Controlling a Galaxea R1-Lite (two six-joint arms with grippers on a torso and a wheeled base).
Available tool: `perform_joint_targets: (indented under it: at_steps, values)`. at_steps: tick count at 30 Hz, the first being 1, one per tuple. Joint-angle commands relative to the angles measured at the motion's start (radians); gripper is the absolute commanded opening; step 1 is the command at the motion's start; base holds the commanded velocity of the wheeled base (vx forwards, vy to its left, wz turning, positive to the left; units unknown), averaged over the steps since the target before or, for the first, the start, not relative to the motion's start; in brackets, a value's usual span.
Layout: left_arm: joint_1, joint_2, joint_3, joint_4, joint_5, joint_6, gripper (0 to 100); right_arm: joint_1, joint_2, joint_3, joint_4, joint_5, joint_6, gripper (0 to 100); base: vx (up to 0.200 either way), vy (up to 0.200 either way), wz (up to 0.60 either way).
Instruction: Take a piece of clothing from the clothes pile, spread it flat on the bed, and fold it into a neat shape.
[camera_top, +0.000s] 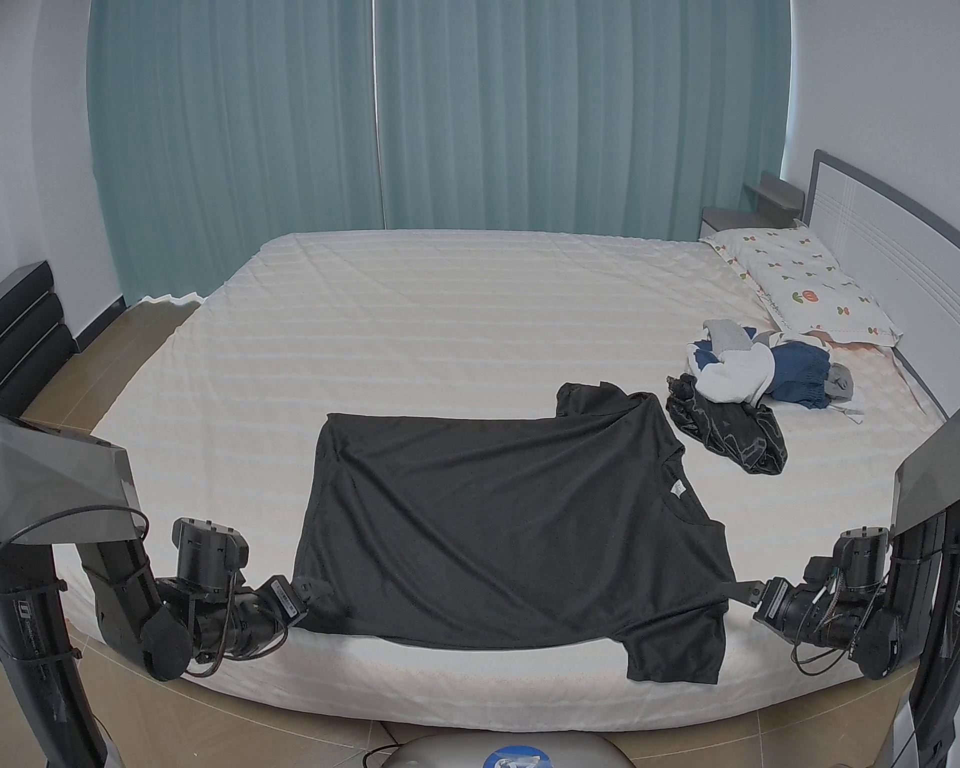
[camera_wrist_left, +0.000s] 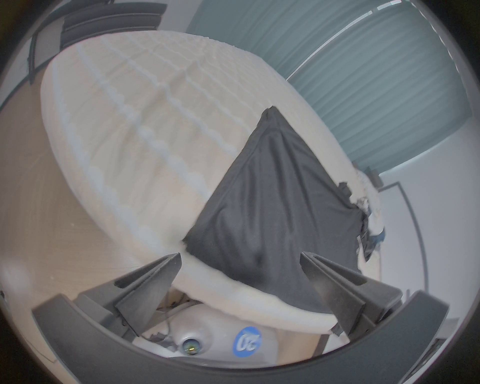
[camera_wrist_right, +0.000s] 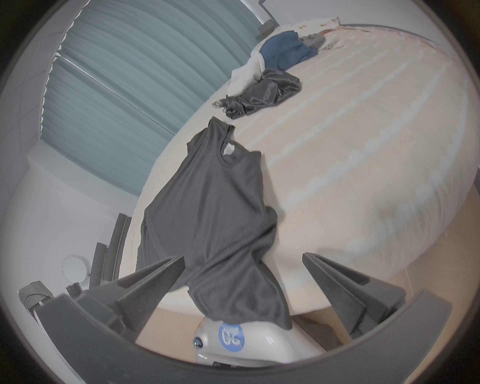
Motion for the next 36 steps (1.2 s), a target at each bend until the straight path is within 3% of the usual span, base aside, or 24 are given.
perform_joint_targets:
  at_steps: [1, 12, 18, 19, 36]
  values:
    - [-0.015, -0.008, 0.063, 0.001, 0.022, 0.026, 100, -0.014, 0.038, 0.068, -0.022, 0.018, -0.012, 100, 0.000, 0.000, 0.00]
    - [-0.012, 0.037, 0.038, -0.011, 0.067, 0.035, 100, -0.015, 0.044, 0.069, -0.023, 0.020, -0.012, 100, 0.000, 0.000, 0.00]
    - [-0.010, 0.069, 0.006, -0.007, 0.078, 0.098, 100, -0.010, 0.042, 0.069, -0.022, 0.018, -0.012, 100, 0.000, 0.000, 0.00]
    - [-0.013, 0.083, -0.014, -0.007, 0.098, 0.104, 0, -0.010, 0.044, 0.069, -0.022, 0.017, -0.012, 100, 0.000, 0.000, 0.00]
    - [-0.004, 0.074, -0.040, -0.004, 0.252, 0.109, 0, -0.006, 0.047, 0.069, -0.020, 0.012, -0.013, 100, 0.000, 0.000, 0.00]
